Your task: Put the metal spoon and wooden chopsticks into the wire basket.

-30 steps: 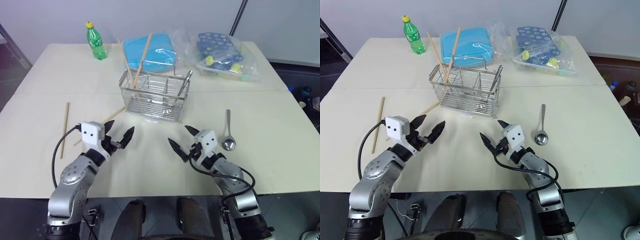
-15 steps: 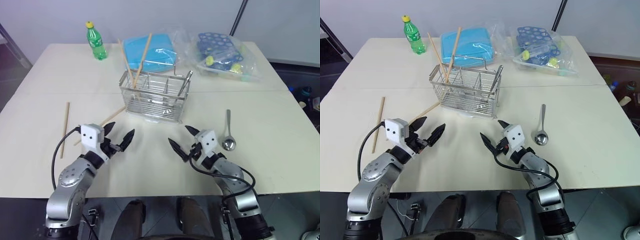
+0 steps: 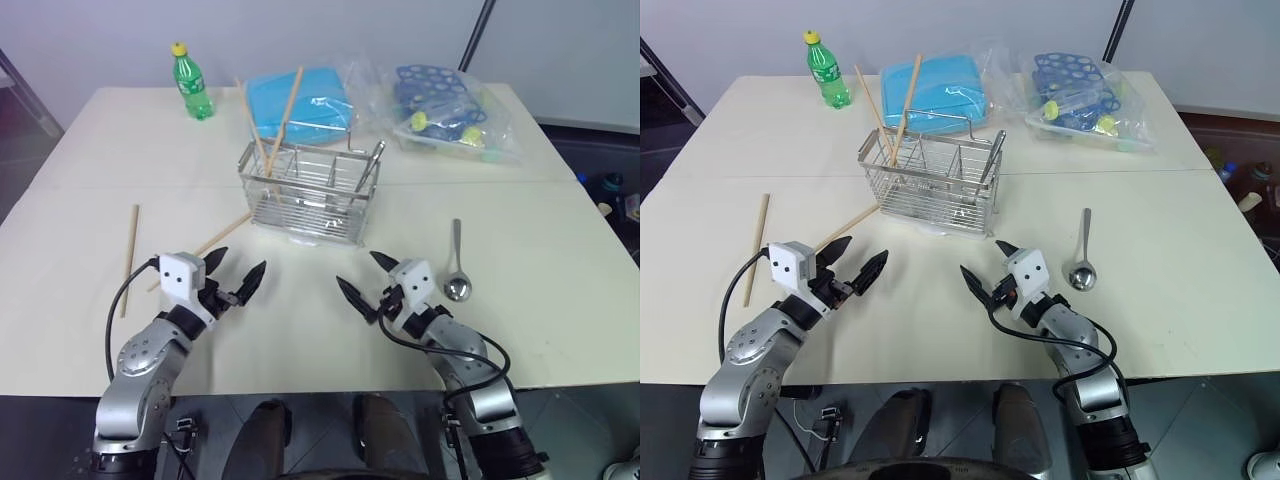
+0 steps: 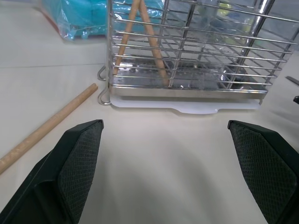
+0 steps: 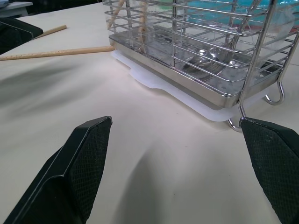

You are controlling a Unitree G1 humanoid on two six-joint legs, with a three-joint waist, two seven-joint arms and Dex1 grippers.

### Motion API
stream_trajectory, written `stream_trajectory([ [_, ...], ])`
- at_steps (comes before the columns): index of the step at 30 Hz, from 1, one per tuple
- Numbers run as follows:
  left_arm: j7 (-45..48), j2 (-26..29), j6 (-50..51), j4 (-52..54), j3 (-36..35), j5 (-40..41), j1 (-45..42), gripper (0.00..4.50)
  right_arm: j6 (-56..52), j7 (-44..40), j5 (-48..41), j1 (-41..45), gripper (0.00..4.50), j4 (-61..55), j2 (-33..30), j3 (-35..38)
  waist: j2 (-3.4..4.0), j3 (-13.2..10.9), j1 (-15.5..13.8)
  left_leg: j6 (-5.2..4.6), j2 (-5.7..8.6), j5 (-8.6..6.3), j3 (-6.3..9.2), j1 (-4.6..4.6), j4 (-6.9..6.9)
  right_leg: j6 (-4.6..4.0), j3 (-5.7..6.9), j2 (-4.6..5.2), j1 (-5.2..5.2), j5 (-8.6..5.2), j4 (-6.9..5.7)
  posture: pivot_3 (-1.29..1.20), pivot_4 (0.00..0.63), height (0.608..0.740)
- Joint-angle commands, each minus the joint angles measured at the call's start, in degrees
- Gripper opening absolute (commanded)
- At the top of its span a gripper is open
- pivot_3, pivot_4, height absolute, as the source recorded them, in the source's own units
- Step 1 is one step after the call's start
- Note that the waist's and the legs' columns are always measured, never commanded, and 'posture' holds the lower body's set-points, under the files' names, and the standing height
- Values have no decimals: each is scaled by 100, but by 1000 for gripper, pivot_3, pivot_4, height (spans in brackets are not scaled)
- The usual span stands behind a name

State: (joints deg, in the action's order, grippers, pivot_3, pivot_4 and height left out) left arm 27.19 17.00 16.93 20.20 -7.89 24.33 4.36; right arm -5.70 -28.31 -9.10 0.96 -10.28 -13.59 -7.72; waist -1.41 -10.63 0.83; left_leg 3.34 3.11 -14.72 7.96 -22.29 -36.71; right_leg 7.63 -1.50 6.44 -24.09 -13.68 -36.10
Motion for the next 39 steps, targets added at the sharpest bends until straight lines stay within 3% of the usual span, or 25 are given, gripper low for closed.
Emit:
stream_trajectory([
  [1,-8,53,-31,207,-2,22,-22,4486,67,-5,-11,72,4500,-79,-14,27,0,0,0,0,0,0,0,0,0,0,0,0,0,0,0,0,150,740],
  [8,284,716,727,1259,-164,677,-33,4486,43,-47,-18,77,4500,-79,-61,31,1,-1,3,0,0,0,0,0,0,0,0,0,0,0,0,0,150,740],
  [17,1313,2292,1886,1996,-694,2463,-347,4486,-95,-149,-66,201,4500,-120,-154,35,8,-4,15,0,-1,0,0,1,1,-17,0,-1,0,-9,-2,0,150,740],
  [22,1815,2862,2046,1868,-628,2801,-771,4486,-1727,160,-521,491,4500,-851,-274,386,18,-10,17,0,-1,0,1,0,2,-17,0,-1,0,-9,-1,0,150,740],
  [30,2359,2736,1664,1291,-331,2554,-1098,4486,-4977,565,-1585,1297,4500,-2160,-1245,1739,30,-18,4,-3,-1,-2,0,-2,4,-18,0,-1,-1,-10,2,0,150,740],
  [35,2541,2463,1343,1195,-103,2283,-1004,4486,-6568,737,-2011,2239,4500,-1958,-1811,2615,34,-20,2,-4,-1,-2,-1,-3,6,-18,0,-1,-1,-10,4,0,150,740],
  [39,2576,2266,1139,1208,63,2070,-917,4486,-7111,693,-2042,2675,4500,-1444,-2259,2775,33,-19,-8,-5,-1,-3,-3,-6,7,-18,1,1,-3,-10,7,0,150,740],
])
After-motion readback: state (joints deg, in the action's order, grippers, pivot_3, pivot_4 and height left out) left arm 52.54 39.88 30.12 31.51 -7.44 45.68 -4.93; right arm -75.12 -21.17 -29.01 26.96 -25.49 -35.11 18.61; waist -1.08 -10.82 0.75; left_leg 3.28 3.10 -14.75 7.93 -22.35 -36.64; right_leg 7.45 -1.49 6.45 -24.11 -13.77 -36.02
